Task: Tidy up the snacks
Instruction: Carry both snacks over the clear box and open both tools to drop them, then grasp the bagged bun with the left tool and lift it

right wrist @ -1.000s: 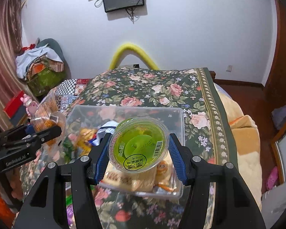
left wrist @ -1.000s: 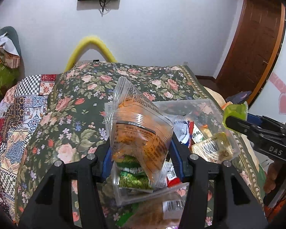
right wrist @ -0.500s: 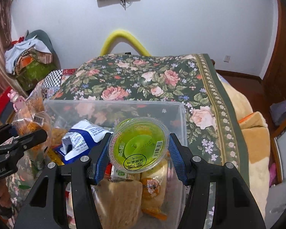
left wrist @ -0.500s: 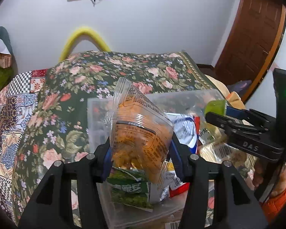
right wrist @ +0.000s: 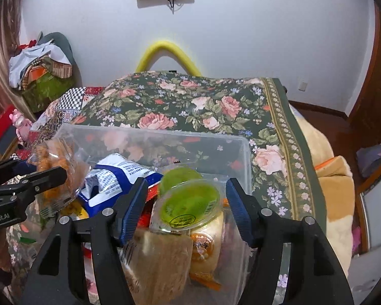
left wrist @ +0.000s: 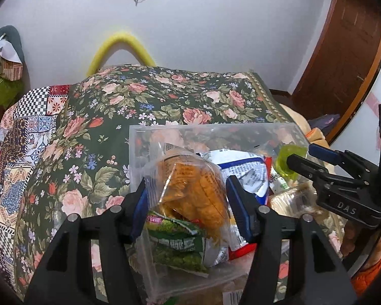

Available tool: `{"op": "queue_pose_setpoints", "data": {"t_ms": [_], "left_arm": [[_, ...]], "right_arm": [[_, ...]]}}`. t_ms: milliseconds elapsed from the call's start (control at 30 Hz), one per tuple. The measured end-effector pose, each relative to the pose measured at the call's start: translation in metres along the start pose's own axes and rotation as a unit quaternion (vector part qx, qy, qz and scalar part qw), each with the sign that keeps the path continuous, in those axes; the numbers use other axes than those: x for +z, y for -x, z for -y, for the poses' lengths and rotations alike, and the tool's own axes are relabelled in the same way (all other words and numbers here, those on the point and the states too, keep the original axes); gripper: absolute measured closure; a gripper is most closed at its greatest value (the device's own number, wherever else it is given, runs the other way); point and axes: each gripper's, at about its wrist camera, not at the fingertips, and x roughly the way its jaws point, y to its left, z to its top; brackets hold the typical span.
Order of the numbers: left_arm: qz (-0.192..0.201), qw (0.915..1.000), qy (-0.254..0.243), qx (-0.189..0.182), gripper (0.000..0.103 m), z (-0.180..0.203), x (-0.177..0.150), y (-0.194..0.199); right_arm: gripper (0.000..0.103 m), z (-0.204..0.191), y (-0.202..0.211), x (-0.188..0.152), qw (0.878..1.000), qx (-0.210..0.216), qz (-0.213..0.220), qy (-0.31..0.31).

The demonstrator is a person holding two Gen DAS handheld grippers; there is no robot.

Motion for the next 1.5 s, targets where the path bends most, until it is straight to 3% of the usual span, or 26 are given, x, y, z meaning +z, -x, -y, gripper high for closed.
{"op": "queue_pose_setpoints", "data": {"t_ms": [133, 400, 667, 1033, 1200, 1500], "left_arm": [[0.007, 1.0000, 0.000, -0.003, 0.044, 0.000, -0.001, 0.017], [0.037, 0.9988, -0.028, 0.012, 0.032, 0.009, -0.011, 0.067], [0.035, 0.9984, -0.042, 0.014, 0.011, 0.014, -0.046, 0.101], [-0.036, 0.9989, -0.028, -0.012, 0.008, 0.023, -0.094, 0.070], [-0.045, 0.9983, -0.033, -0.016, 0.000, 0.033, -0.096, 0.047], [-0.056, 0.9976, -0.028, -0.028, 0.000, 0.043, -0.089, 0.018]], "right_arm": [[0.039, -0.005, 0.018, 0.002, 1.000, 0.001, 0.014, 0.003], [0.032, -0.012, 0.065, -0.008, 0.999, 0.010, 0.041, 0.002], [0.030, -0.017, 0.099, -0.032, 0.999, 0.012, 0.042, 0.006], [0.028, -0.023, 0.104, -0.066, 1.000, 0.015, 0.016, 0.008], [0.028, -0.015, 0.098, -0.077, 1.000, 0.017, -0.002, 0.001], [0.028, -0.008, 0.087, -0.093, 0.999, 0.021, -0.024, -0.014]]}}
